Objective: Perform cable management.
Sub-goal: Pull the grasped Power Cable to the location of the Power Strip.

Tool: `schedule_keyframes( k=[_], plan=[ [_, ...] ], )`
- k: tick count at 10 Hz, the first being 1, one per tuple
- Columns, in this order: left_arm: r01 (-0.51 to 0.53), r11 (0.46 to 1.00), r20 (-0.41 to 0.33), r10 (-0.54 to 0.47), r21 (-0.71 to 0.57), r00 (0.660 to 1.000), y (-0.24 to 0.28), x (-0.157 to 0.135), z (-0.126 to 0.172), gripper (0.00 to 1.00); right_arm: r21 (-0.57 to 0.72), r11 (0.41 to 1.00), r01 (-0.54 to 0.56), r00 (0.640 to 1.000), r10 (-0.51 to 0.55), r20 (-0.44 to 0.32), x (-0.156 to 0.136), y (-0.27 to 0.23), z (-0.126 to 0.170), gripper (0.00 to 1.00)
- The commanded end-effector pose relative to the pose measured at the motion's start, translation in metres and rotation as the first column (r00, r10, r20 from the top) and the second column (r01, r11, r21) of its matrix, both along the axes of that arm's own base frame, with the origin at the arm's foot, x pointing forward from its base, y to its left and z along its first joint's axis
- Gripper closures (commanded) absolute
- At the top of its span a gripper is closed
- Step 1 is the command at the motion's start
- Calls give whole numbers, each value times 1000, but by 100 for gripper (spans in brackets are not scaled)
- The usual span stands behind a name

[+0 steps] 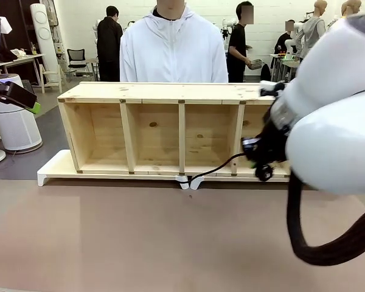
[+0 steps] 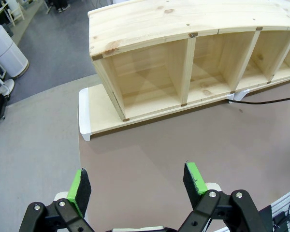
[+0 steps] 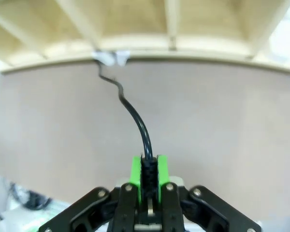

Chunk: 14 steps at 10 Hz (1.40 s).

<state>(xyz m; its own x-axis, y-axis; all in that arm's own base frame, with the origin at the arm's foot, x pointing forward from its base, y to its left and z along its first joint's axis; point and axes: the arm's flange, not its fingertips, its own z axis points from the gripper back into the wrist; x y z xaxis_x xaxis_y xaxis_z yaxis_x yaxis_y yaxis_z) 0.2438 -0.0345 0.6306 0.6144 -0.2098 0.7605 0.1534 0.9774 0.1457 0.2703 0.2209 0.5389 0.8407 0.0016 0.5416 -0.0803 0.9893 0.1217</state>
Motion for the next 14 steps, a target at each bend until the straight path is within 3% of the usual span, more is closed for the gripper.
schedule_keyframes(
  k=[1,7,12,13,14],
  plan=[
    [-1,1000,7,1,-3,1000,0,1,0,0,-3,999,36,999,-36,-5,-69,-100,-85,84],
    [-1,1000,7,1,-3,1000,0,1,0,0,-100,974,201,979,-205,-25,-25,-184,-72,84],
    [-1,1000,7,1,-3,1000,0,1,0,0,-154,949,276,961,-274,35,11,-215,-46,84],
    [-1,1000,7,1,-3,1000,0,1,0,0,-121,958,260,963,-266,-37,45,-202,21,84],
    [-1,1000,7,1,-3,1000,0,1,0,0,-121,958,260,963,-266,-37,45,-202,21,84]
  ],
)
